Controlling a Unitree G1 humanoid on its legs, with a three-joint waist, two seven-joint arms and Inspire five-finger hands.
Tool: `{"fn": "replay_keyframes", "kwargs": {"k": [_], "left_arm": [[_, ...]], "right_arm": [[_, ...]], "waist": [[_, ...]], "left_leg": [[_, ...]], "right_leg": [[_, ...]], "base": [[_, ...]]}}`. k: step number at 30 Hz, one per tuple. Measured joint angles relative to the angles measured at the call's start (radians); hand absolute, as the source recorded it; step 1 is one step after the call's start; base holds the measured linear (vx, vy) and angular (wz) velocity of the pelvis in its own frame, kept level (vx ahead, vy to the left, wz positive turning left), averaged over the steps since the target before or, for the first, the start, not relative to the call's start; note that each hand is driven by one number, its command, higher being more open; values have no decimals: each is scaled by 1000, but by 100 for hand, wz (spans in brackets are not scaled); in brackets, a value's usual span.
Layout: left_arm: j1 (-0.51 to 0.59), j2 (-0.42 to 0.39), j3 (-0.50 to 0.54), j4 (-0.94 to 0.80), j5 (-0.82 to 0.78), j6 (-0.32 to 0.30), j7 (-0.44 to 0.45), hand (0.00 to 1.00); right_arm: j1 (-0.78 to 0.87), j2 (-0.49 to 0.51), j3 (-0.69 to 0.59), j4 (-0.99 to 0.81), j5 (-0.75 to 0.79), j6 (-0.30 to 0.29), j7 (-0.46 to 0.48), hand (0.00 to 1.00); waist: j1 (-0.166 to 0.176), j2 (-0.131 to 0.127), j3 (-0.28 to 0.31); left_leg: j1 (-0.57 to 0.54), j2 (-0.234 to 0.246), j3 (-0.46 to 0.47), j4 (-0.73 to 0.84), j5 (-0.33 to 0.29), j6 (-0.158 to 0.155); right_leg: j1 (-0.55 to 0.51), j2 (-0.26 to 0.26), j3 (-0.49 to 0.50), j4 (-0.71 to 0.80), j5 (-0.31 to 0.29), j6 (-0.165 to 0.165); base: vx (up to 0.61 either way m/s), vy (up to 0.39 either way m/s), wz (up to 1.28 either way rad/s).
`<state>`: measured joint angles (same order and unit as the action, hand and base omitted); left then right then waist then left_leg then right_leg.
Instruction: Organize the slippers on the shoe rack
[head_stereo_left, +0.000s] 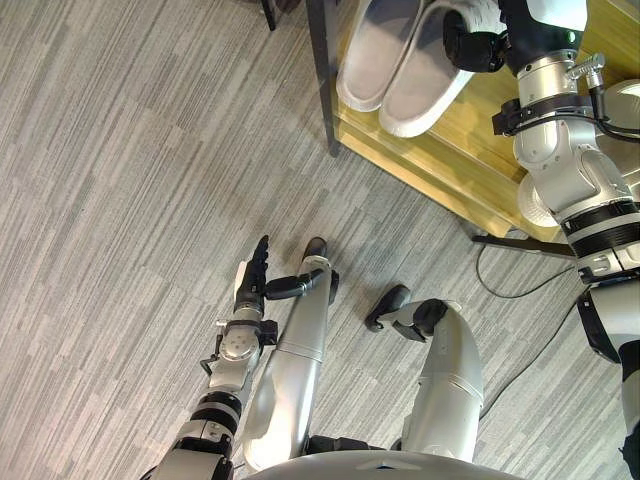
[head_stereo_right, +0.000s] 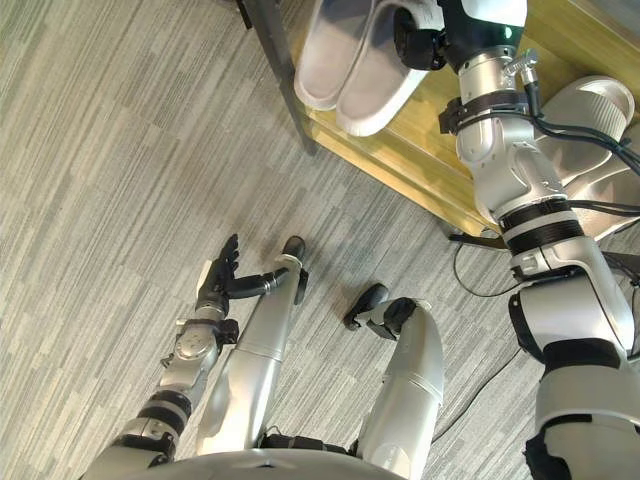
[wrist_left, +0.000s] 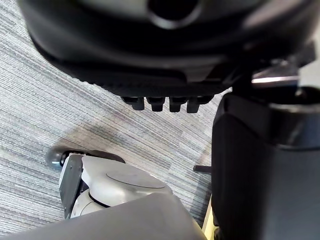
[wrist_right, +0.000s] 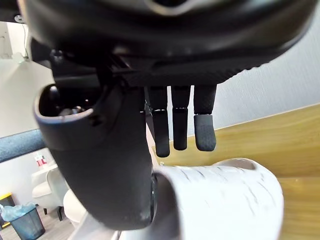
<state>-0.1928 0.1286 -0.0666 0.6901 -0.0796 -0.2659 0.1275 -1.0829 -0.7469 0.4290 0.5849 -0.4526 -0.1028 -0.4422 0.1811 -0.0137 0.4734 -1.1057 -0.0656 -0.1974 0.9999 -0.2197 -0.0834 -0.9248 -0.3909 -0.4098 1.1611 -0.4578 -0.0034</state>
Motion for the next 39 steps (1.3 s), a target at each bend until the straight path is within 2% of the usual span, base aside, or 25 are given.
{"fn": "replay_keyframes", "kwargs": {"k": [6,13,17,19,22,24,25,26,27,28,29,31,35,39], "left_arm": [[-1,2,-5,0,0,1,15,100],[-1,9,-4,10,0,19,36,100],[-1,25,1,23,0,41,53,100],[-1,26,4,24,0,48,53,100],[-1,27,13,30,1,64,54,100],[0,33,21,45,5,89,55,100],[0,32,25,47,9,94,55,100],[1,31,36,54,15,103,55,100],[1,31,39,56,16,105,56,100],[6,29,53,58,16,115,59,100],[6,29,54,59,16,117,60,100],[10,26,72,59,32,122,62,100],[11,21,88,62,53,136,67,100],[11,18,91,65,53,137,73,100]], "right_arm": [[11,1,4,-8,0,10,-6,100],[110,12,-20,-102,0,11,-8,100],[229,79,-87,-230,3,11,-11,100],[262,110,-124,-268,4,11,-12,100],[374,248,-246,-401,47,11,-45,100],[470,391,-321,-469,112,7,-75,100],[485,410,-329,-475,123,5,-79,100],[543,482,-357,-498,160,1,-94,100],[558,501,-363,-504,174,0,-96,100],[624,583,-381,-510,223,-8,-110,100],[635,596,-384,-510,227,-8,-110,100],[716,699,-391,-503,314,-14,-108,100],[752,780,-388,-425,460,-37,-78,100],[752,796,-386,-374,585,-78,-26,100]], "waist": [[-4,-2,1],[-19,-15,2],[-26,-34,0],[-28,-35,0],[-36,-37,0],[-49,-40,1],[-50,-41,1],[-55,-44,0],[-56,-44,0],[-66,-44,0],[-67,-44,0],[-75,-44,0],[-78,-44,1],[-75,-43,1]], "left_leg": [[6,0,0,0,0,0],[42,4,7,-8,-1,0],[80,21,32,-35,0,2],[87,25,34,-38,0,2],[111,30,36,-53,0,2],[154,32,40,-75,0,2],[160,32,41,-78,0,2],[180,33,45,-89,0,2],[184,34,46,-91,0,2],[196,38,46,-99,0,2],[198,39,46,-101,0,2],[206,43,48,-109,0,2],[224,50,56,-117,0,1],[236,54,55,-120,0,0]], "right_leg": [[7,0,0,0,0,0],[39,1,5,-7,0,0],[63,11,17,-32,6,-2],[70,14,17,-38,7,-1],[91,21,16,-54,7,0],[130,24,16,-72,8,2],[135,24,17,-74,8,3],[149,25,21,-82,9,5],[153,26,21,-85,9,5],[165,33,21,-94,9,10],[166,34,21,-96,10,10],[171,38,21,-102,12,9],[179,43,31,-105,12,8],[194,46,27,-110,13,5]], "base": [[5,6,0],[8,18,-1],[37,22,-9],[46,12,-4],[47,11,-2],[33,13,-2],[23,11,-4],[16,12,-4],[14,15,-7],[14,15,-5],[14,16,-7],[18,17,-4],[6,13,-6],[-3,4,-1]]}}
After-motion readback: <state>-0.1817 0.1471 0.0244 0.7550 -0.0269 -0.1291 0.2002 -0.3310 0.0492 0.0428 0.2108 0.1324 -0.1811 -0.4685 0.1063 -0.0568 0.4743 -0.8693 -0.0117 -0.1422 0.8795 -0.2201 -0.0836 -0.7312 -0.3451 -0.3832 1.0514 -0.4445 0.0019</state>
